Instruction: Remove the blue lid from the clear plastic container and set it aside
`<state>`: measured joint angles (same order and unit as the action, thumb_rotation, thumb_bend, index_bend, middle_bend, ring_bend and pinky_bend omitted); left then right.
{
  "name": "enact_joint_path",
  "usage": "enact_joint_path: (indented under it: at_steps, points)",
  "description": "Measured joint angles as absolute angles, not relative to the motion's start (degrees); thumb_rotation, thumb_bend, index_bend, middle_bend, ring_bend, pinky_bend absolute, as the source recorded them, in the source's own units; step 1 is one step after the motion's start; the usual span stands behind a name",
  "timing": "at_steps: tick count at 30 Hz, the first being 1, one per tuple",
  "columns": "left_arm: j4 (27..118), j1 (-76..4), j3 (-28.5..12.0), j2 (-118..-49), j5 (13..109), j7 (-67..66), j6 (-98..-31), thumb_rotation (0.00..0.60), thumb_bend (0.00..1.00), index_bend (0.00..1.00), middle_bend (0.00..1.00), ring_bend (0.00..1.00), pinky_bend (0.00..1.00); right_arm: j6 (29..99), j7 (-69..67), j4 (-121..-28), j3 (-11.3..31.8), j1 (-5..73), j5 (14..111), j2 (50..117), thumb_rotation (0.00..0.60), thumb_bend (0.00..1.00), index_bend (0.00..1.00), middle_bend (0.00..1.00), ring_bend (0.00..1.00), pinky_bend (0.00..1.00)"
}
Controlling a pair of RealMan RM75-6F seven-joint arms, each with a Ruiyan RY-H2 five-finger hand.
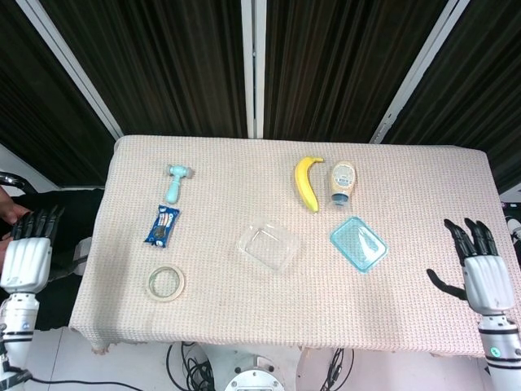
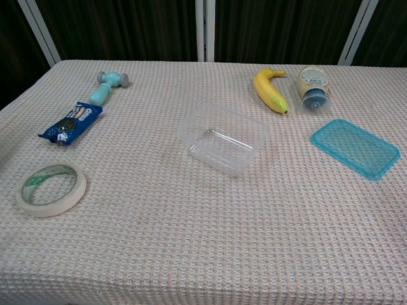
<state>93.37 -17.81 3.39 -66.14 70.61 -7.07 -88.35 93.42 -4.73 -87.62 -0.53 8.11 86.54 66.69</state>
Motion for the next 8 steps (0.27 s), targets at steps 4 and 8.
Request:
enact_joint_path:
  at_steps: [4,8]
  points:
    - [95.8,-13.7,4.4,-65.7,73.3,-7.2,-92.8,0.600,0.12,0.07,0.04,0.00,0.00,94.8,-6.5,-87.4,-1.6,5.3,87.8,66.3,0.600,0.17,0.00,0.16,0.00,0.01]
    - [98.5,-10.2,5.4,-65.9,76.2,-7.8,-95.4,0.600,0.12,0.07,0.04,0.00,0.00,93.6,-9.1,-87.7,-2.7,4.7,88.5,65.5,0.600,0.17,0.00,0.13,0.00,0.01]
